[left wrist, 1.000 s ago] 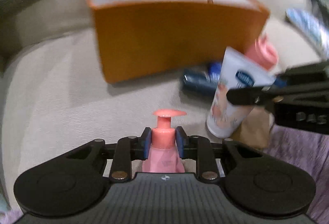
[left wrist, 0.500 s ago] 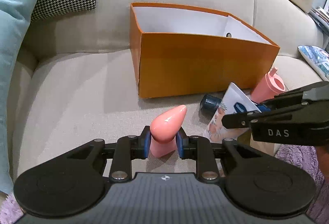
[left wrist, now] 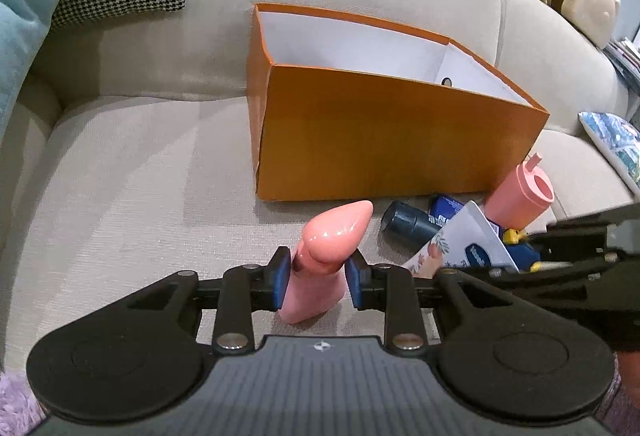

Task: Organize rigid objects
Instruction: 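Carry the pink bottle and Vaseline tube over the orange box with both tools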

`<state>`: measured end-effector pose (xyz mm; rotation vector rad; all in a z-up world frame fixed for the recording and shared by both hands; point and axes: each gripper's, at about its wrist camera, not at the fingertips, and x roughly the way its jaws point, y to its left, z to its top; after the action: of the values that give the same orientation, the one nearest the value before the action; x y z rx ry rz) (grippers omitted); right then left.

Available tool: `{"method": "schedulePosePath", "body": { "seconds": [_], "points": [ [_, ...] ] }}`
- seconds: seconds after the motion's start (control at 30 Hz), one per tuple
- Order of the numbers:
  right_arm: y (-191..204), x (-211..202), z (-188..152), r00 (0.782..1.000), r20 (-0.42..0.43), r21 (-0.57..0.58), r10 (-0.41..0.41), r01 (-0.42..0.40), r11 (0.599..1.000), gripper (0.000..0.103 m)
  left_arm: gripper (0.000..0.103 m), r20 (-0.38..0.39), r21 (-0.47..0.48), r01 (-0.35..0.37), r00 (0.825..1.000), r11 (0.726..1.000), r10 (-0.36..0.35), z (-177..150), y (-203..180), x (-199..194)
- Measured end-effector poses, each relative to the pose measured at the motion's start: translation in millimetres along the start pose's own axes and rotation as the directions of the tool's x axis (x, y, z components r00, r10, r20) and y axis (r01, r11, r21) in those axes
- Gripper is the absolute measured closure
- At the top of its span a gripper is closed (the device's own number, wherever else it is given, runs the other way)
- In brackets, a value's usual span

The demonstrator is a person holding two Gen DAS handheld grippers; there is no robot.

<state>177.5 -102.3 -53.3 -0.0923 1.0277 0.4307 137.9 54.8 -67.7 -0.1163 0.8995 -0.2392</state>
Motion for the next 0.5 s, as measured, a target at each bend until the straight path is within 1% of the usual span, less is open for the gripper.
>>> {"method": "schedulePosePath", "body": {
  "seconds": [0.07,0.17,0.27,0.33,0.43,0.5],
  "points": [
    [1,-1,-2,1.0,-0.012,0.003,-0.001,0.001,1.0,0.075,0.069,-0.001,-0.007,0.006,1.0,1.0,-0.006,2,2,2],
    [1,-1,-2,1.0,-0.007,0.006,0.007,-0.007,1.0,0.076,0.068,0.009,-0.003,-0.002,1.0,1.0,0.002,4,0,4],
    [2,-1,-1,1.0,0.003,0.0,0.008,-0.008,1.0,0.084,0.068,0.017,0.019,-0.018,1.0,1.0,0.017,5,-6,6],
    [3,-1,-1,1.0,0.008,-0.005,0.008,-0.008,1.0,0.085,0.069,0.021,0.024,-0.025,0.999,0.999,0.024,5,-7,5],
    [6,-3,2,1.0,0.012,-0.021,0.0,0.0,1.0,0.086,0.074,0.04,0.004,-0.042,0.998,0.999,0.042,4,-5,-1],
    [6,-9,6,0.999,0.034,-0.016,0.003,-0.002,1.0,0.086,0.074,0.066,-0.007,-0.032,0.997,0.999,0.033,3,-3,-10]
  ]
}}
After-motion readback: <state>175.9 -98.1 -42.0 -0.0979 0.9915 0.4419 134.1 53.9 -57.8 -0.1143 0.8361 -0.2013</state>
